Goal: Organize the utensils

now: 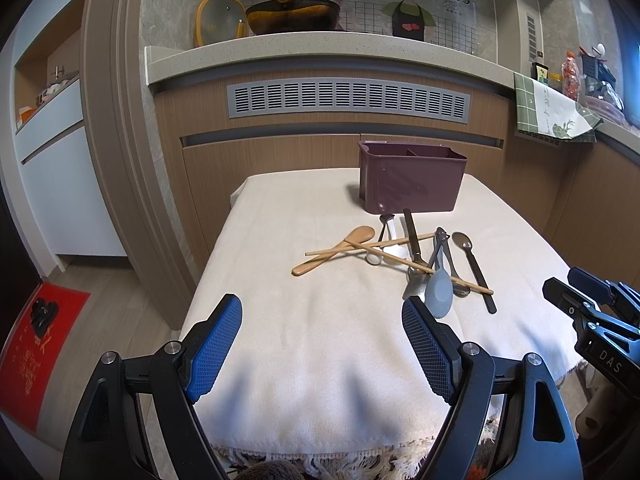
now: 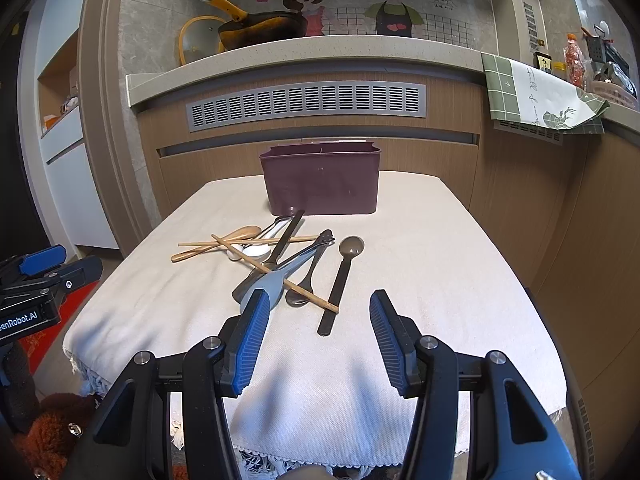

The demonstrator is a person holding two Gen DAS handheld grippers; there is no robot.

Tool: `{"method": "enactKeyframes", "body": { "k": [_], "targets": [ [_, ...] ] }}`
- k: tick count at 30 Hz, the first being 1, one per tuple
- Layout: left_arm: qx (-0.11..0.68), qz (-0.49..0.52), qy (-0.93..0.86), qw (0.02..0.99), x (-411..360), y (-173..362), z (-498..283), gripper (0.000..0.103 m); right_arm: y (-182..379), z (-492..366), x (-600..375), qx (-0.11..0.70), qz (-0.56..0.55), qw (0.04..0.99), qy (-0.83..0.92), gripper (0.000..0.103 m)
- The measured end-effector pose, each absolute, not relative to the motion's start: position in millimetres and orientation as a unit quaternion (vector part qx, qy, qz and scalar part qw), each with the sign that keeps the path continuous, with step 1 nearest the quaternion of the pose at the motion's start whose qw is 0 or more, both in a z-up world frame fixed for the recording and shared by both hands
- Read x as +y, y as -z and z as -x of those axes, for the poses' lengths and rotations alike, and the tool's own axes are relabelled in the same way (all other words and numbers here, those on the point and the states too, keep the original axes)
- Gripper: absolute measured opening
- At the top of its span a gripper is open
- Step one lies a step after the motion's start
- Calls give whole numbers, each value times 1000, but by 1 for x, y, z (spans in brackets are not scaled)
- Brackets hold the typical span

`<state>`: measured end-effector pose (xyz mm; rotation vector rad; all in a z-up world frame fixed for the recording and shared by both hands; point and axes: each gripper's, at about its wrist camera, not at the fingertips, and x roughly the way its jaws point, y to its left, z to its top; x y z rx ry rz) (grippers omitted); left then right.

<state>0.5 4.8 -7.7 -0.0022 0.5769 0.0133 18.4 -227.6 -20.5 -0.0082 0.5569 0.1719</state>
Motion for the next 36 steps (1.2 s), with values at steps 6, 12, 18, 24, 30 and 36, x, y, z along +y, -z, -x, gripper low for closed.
{"method": "enactKeyframes", "body": {
  "k": [6,12,18,24,30,36],
  "targets": [
    [285,1,-7,959,5,7,0,82,23,-21,-229,279,2,957,-83,50],
    [287,2,-8,958,3,7,-2,82,22,-20,-229,280,2,956,-83,50],
    [286,2,-8,958,3,7,-2,82,22,-20,-229,281,1,956,-83,50],
    [286,2,-8,958,3,8,-2,82,22,-21,-228,284,0,955,-83,50],
    [289,1,-7,957,3,9,-3,82,22,-21,-229,285,0,955,-84,50],
    [299,6,12,954,5,11,-8,82,26,-28,-232,303,-12,949,-87,50]
  ]
}}
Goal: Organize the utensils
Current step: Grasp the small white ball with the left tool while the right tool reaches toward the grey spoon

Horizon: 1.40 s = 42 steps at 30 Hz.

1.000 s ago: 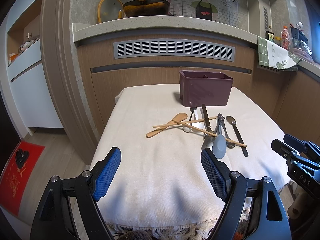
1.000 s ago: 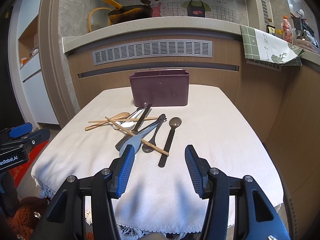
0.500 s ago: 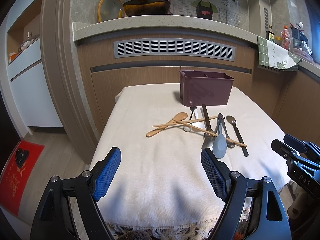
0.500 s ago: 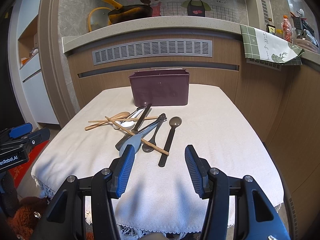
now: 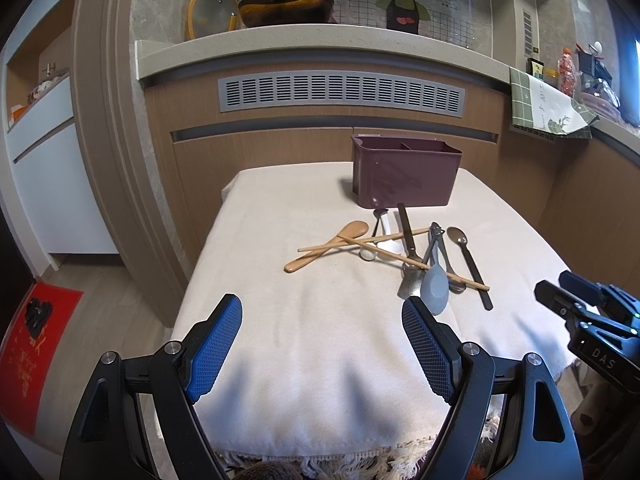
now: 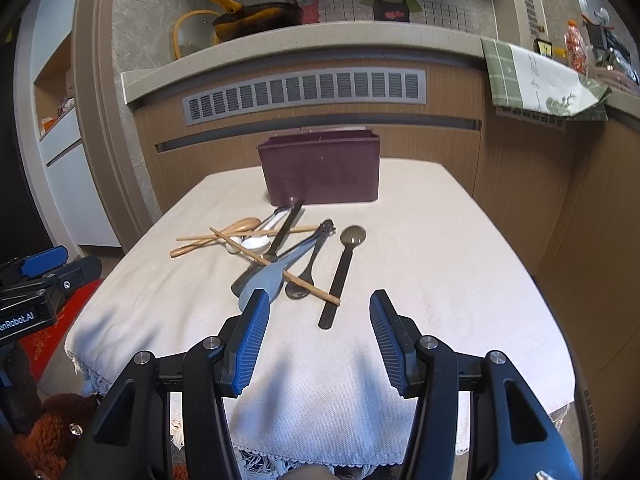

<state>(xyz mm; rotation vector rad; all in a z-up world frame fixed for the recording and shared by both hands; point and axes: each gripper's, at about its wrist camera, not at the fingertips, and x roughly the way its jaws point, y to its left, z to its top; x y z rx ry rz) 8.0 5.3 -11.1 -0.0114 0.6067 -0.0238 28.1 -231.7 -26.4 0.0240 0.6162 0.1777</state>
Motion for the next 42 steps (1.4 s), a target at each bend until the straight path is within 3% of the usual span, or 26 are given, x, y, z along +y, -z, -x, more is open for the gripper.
{"method": "enactKeyframes", "body": {
  "k": [9,17,25,42],
  "targets": [
    [303,2,49,952,2,9,-46,82,35,-52,-233,326,0,943,-70,50],
    [323,66,61,942,12,16,-121,82,46,-93,-241,359,28,932,-44,49],
    [315,42,67,946,11,23,-164,82,42,-139,-249,368,43,928,-35,49],
    [321,29,48,945,27,36,-180,84,60,-184,-242,401,42,912,-74,48]
  ]
}}
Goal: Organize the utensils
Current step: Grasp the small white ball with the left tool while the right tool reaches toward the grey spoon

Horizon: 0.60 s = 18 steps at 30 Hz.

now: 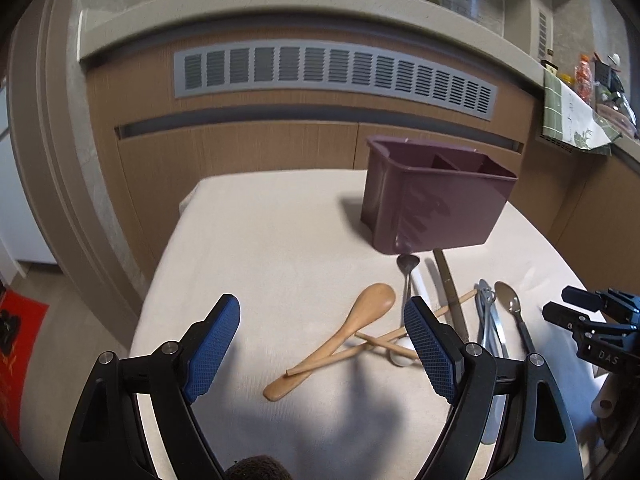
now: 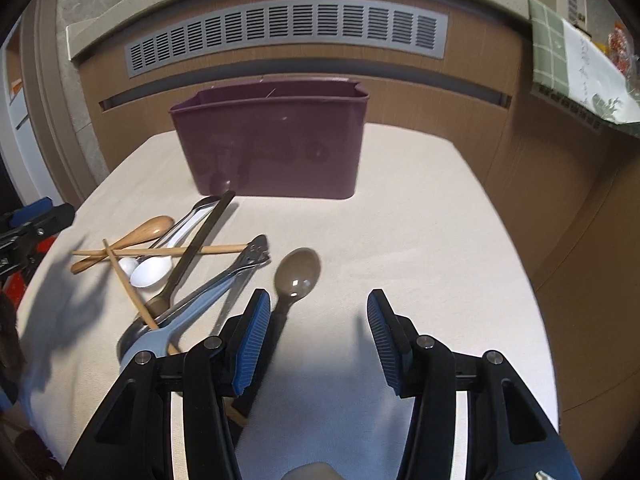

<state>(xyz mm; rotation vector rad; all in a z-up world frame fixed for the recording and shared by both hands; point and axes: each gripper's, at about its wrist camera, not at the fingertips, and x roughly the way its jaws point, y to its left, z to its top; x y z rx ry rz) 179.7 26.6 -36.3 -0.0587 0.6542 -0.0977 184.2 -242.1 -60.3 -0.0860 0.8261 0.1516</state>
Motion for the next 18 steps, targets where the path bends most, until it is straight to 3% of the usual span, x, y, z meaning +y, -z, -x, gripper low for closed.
{"method": "enactKeyframes", "body": {
  "k": [18],
  "targets": [
    [348,-3,83,934,32,49,-178,84,69,-175,-216,420,43,900,-108,47]
  ]
}}
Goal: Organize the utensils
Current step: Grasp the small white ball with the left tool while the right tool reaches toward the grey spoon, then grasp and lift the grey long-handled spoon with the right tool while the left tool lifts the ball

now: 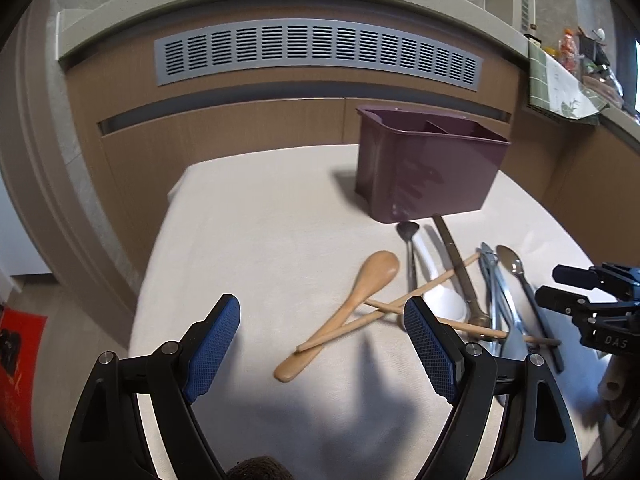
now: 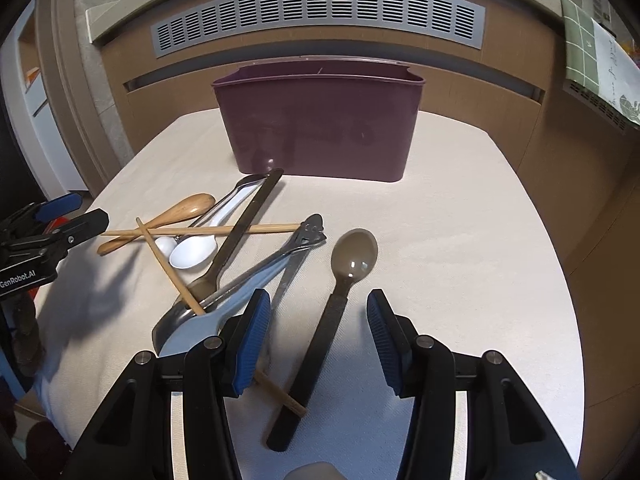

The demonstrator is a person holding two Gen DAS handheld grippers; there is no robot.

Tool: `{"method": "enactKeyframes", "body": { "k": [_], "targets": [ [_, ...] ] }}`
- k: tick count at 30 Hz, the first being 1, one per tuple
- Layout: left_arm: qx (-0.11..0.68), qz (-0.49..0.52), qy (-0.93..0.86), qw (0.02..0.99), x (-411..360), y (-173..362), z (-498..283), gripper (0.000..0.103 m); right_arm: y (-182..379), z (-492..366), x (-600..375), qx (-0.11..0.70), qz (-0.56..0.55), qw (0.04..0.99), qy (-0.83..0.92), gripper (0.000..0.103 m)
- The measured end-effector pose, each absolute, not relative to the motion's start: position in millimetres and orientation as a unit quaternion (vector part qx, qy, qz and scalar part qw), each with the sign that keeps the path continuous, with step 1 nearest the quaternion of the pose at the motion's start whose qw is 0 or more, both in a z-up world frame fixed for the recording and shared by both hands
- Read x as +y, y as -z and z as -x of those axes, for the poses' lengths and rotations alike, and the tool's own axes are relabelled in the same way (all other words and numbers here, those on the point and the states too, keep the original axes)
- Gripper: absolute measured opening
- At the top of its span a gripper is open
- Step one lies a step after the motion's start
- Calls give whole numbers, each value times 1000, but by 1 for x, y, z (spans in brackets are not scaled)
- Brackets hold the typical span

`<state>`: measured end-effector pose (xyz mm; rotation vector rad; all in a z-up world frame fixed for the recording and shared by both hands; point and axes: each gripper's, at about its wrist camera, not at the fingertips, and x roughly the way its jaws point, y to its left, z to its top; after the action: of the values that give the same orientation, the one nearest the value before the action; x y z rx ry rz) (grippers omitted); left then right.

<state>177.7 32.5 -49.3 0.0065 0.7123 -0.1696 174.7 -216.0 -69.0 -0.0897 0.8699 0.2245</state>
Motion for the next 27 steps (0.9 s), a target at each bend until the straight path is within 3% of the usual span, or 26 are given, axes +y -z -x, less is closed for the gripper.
{"method": "enactKeyframes", "body": {
  "k": [7,12,14,21,24,27],
  "targets": [
    [373,14,108,921,19,56,-182,81,76,-171,-222,427,36,898,-101,47],
    [379,-4,128,917,0,62,-177,60,79,-171,-227,431,26,897,-98,47],
    [392,-9,145,909,-7,67,-176,47,80,-169,-228,431,24,897,-97,47],
    [413,-6,158,897,-21,78,-189,44,80,-169,-230,428,16,898,-97,47],
    [418,-2,152,896,-25,81,-199,28,79,-168,-230,426,15,899,-98,47],
    [425,3,147,893,-28,83,-208,27,79,-166,-231,423,16,901,-96,47]
  ]
}}
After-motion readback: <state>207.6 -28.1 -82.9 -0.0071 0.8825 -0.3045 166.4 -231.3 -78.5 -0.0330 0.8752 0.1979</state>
